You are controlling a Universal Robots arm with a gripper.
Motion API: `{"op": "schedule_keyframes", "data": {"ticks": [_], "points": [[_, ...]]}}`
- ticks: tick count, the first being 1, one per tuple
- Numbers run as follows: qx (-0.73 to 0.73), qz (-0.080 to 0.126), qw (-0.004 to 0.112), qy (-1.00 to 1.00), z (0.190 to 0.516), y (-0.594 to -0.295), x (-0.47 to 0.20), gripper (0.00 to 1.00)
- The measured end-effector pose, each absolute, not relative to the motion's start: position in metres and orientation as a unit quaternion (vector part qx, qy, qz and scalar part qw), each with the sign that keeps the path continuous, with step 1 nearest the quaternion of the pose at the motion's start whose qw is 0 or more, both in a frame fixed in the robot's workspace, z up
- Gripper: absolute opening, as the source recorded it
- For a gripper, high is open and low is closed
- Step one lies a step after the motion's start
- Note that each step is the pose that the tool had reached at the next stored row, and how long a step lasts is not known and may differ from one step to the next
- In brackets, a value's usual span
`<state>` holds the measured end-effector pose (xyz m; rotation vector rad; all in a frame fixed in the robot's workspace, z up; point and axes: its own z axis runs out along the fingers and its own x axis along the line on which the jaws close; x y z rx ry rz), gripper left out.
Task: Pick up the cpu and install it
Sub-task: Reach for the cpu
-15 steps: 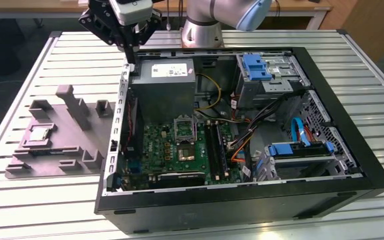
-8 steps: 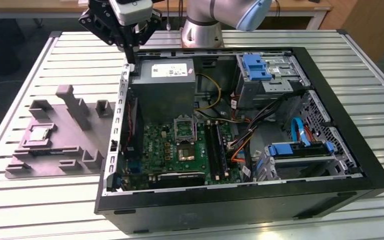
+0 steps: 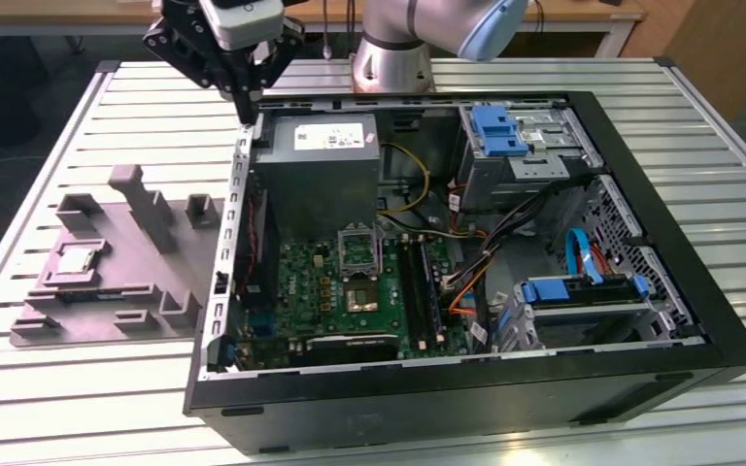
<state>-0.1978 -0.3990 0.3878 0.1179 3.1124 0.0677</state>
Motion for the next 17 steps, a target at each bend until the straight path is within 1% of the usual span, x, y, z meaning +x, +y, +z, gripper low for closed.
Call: {"op": "schedule_keyframes", "data": {"ticks": [17], "points": [[0.038, 0.022, 0.013, 0.999, 0.387, -0.399, -0.217, 0.11]]}}
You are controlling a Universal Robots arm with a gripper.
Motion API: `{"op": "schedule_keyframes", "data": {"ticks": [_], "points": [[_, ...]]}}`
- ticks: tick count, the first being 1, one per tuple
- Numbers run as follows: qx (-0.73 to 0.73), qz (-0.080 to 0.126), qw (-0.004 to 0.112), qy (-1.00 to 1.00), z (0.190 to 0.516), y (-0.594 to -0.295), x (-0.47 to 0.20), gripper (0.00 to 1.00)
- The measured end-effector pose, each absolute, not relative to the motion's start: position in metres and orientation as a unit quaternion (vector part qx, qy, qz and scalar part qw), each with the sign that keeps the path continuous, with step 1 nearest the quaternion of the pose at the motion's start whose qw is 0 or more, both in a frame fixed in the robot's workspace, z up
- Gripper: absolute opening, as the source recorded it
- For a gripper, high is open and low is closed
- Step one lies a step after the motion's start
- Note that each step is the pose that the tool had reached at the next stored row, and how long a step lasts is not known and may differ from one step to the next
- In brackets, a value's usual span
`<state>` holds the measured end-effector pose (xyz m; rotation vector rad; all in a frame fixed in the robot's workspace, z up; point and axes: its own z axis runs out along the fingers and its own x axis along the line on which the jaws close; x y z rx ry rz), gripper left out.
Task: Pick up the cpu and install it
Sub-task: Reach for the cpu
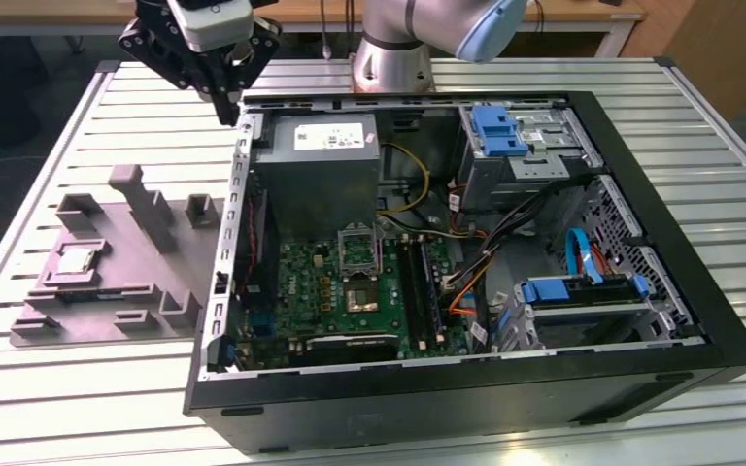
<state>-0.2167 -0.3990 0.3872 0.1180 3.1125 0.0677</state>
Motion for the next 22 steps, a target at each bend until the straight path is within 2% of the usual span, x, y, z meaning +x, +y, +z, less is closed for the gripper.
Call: {"op": "schedule_keyframes", "data": {"ticks": [22], "points": [[0.038, 0.022, 0.013, 0.999, 0.386, -0.399, -0.231, 0.11]]}}
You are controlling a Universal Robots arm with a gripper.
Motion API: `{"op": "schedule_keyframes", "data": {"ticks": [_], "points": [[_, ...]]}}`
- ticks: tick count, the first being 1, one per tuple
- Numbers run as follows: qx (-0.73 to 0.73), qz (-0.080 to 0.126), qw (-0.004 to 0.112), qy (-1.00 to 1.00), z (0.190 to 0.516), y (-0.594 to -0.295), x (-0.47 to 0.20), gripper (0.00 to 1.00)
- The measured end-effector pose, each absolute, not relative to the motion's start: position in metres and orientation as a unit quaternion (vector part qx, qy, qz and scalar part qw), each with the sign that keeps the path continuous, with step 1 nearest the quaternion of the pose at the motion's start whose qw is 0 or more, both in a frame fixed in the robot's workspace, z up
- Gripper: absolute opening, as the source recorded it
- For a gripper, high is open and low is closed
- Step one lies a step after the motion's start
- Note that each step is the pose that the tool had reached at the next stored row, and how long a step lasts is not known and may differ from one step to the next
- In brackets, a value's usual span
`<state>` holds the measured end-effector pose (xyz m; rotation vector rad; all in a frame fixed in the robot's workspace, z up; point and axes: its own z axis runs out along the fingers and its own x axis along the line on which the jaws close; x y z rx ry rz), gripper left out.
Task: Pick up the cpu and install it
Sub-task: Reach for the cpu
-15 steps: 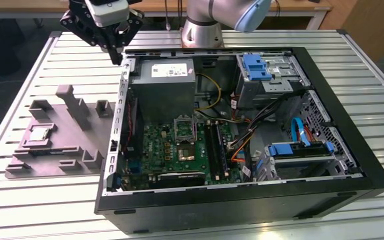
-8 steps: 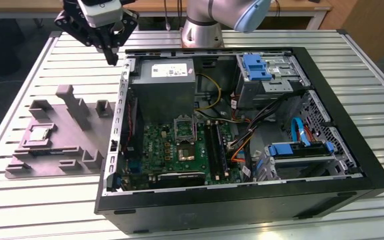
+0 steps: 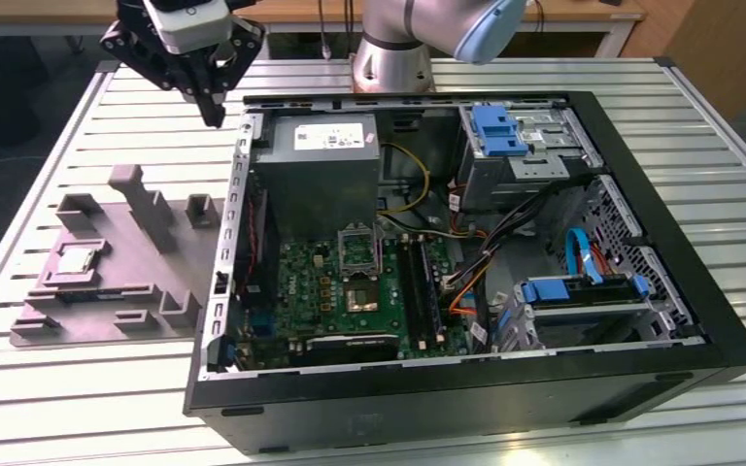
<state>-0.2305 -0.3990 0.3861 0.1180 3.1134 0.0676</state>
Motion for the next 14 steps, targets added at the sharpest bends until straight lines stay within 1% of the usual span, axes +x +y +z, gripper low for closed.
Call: {"op": "schedule_keyframes", "data": {"ticks": [14], "points": [[0.038, 0.022, 0.013, 0.999, 0.3858, -0.3990, -0.2371, 0.11]]}}
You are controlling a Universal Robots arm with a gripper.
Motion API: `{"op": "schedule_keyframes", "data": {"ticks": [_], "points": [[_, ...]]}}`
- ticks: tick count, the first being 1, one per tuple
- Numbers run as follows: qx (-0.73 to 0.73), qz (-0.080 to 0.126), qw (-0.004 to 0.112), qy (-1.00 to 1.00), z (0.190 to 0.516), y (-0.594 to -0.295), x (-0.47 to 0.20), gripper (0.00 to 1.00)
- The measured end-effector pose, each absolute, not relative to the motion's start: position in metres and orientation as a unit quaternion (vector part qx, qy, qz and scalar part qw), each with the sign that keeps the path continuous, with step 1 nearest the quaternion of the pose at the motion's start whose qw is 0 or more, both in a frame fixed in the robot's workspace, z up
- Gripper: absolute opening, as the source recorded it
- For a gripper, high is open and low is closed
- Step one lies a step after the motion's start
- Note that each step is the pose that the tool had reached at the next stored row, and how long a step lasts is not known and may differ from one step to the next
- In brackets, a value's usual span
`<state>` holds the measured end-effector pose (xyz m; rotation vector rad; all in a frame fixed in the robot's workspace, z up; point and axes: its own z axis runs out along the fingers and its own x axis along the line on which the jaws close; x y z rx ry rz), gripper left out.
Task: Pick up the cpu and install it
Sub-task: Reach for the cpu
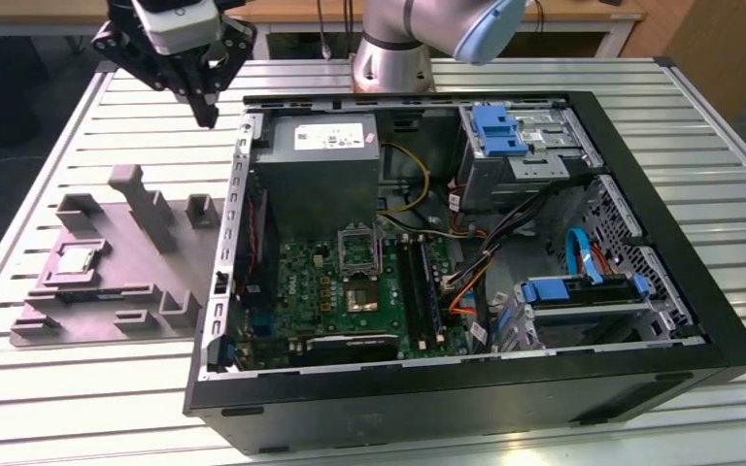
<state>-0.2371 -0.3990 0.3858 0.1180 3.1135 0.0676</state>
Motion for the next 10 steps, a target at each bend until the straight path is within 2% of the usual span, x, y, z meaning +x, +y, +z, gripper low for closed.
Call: {"op": "schedule_keyframes", "data": {"ticks": [10], "points": [[0.038, 0.022, 0.013, 0.999, 0.3857, -0.3990, -0.2406, 0.11]]}}
